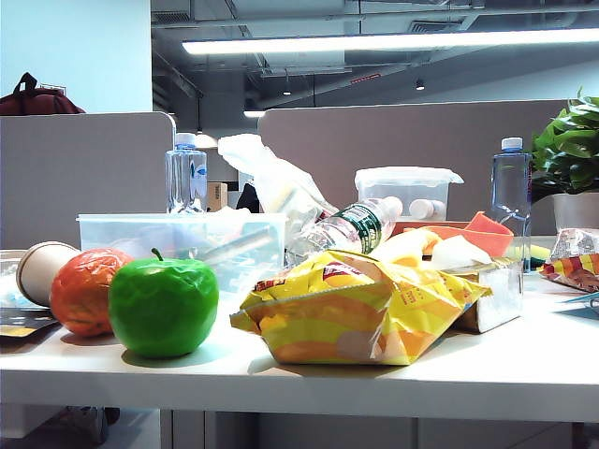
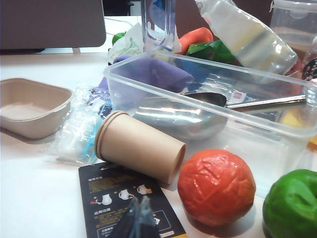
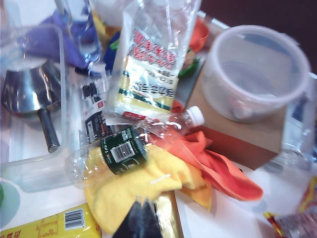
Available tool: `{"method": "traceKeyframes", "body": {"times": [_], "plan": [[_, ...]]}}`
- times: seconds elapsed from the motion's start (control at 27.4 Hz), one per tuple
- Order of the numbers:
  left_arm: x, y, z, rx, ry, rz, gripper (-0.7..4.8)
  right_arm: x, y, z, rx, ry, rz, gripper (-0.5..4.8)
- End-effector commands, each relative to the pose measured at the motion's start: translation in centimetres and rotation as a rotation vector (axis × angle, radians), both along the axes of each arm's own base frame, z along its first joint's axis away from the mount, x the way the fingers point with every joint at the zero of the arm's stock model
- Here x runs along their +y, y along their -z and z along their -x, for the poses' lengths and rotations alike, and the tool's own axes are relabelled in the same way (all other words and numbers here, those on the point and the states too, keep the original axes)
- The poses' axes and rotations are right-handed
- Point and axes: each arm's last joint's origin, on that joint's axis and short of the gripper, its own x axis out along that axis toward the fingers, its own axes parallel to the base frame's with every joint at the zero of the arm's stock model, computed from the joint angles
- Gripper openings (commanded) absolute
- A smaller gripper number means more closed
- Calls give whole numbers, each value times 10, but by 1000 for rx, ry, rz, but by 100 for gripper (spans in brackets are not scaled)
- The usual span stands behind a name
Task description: Pick up the metal ice scoop from the table and place it inside the transparent plastic box.
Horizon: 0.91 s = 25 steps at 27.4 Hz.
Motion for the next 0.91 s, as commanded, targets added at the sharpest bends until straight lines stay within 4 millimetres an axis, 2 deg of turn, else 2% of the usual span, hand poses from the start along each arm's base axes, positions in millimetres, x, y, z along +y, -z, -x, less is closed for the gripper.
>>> {"method": "traceKeyframes", "body": {"times": [0.04,0.4,0.69,0.91], "plan": [[2,-1,0,-6,-18,-3,-5,-13,3,21,-70,13,-65,-2],[9,-1,-1,-6,-91,-3,-5,-35,39,84,-217,57,-173,-2],[9,-1,-1,-6,-90,-3,-5,-46,81,120,-308,81,-281,-2],[9,-1,-1,-6,-90,-3,-5,-52,95,140,-361,115,-354,-2]]}}
